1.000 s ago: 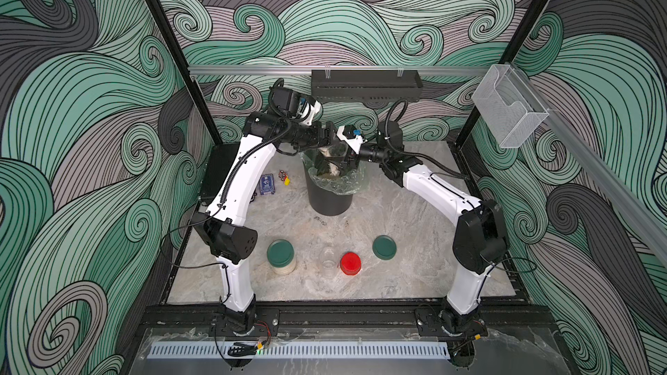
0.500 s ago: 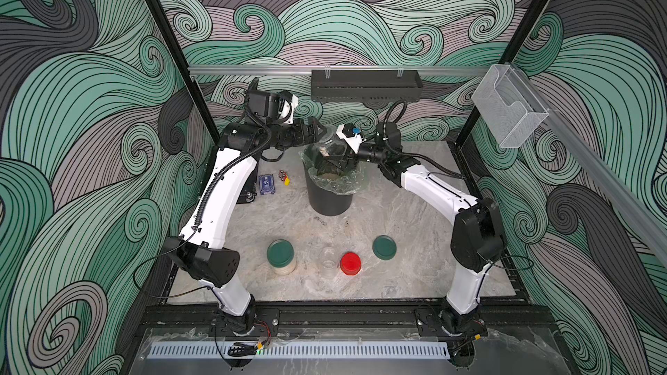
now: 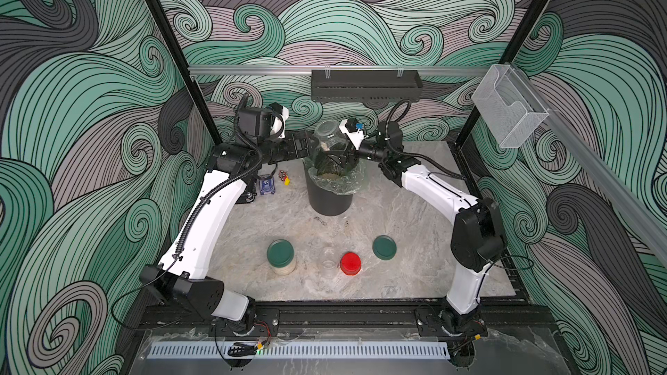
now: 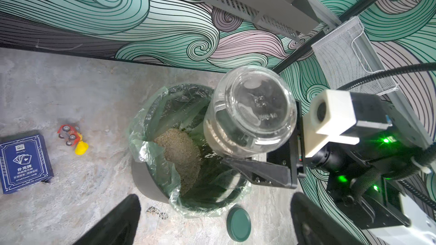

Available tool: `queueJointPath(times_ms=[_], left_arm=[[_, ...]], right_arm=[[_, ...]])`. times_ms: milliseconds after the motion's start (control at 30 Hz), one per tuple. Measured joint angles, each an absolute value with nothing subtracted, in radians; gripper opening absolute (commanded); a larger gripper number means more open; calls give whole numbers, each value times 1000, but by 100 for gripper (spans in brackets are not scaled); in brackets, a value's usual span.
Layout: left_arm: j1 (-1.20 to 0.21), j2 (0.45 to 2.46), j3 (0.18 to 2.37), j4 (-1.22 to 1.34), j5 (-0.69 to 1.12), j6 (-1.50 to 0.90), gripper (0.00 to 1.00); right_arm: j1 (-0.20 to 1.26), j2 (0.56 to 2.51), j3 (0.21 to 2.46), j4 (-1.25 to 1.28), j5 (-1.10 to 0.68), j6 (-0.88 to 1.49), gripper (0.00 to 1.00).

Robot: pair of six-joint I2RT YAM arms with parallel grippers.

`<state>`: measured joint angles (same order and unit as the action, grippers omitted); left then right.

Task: Empty expired oatmeal from jars
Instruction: Pour the expired oatmeal into the trash bin.

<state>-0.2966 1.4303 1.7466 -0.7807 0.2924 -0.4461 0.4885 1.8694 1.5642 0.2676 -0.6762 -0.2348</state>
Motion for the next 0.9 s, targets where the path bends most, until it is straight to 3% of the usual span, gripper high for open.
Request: queueJointPath(times_ms=[533,900], left_arm=[[-297,1324,1560,-709,287,-446,99],[-297,1290,1548,-701,288,-443,99]], right_arm=[[483,1942,1565,339,-653,-106,29],[484,1942,1567,383,-618,14,27]])
